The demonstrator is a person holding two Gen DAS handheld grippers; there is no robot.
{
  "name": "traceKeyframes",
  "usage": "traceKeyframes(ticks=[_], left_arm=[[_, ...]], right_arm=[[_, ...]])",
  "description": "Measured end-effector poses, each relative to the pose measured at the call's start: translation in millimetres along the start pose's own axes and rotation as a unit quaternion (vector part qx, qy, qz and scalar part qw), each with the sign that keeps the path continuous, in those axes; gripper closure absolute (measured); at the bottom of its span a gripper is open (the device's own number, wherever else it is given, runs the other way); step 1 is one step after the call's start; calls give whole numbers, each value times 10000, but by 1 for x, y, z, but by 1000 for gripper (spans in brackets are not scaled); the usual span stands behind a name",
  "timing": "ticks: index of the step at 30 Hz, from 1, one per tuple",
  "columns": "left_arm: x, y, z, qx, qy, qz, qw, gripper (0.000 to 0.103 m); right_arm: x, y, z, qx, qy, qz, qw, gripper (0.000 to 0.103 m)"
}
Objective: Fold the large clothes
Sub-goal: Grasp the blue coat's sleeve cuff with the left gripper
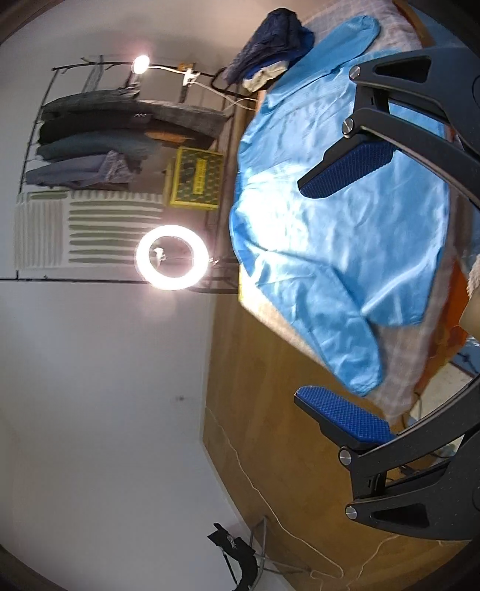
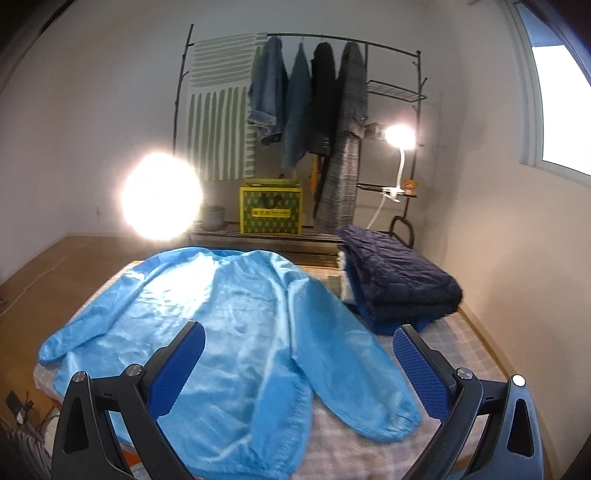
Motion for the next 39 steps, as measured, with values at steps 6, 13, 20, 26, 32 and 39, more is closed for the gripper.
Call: traceKeyframes(ticks=[6,13,20,26,32,39], left_arm=[[1,-44,31,178,-181,-316,9992,8],[-21,-74,65,257,-643,-769,9946,20],[-41,-98,92,342,-942,-1122,9886,24],[-67,-130,127,374,-1336,-1490,9790,37],[-119,-170,173,296,-1992,-2328,9515,37],[-177,-201,225,138,-2704,-3264,9056,37]], right_arm=[[31,-29,0,-58,492,237,9985,0],[67,-73,6,299,832,-276,9957,0],[91,-88,34,404,796,-622,9941,0],[84,-131,39,1196,634,-398,9900,0],[56,-211,39,2100,403,-442,9759,0],[15,-264,65,2706,111,-659,9604,8]])
Point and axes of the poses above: each gripper's, at about its wrist camera, not at the fingertips, and z roughly the way its jaws point, y to its right, x to its top, the point moved 9 cm from there along z, roughly the way its jaws point, and after that the axes turned 2 degrees about -z, right-handed, at the moved point
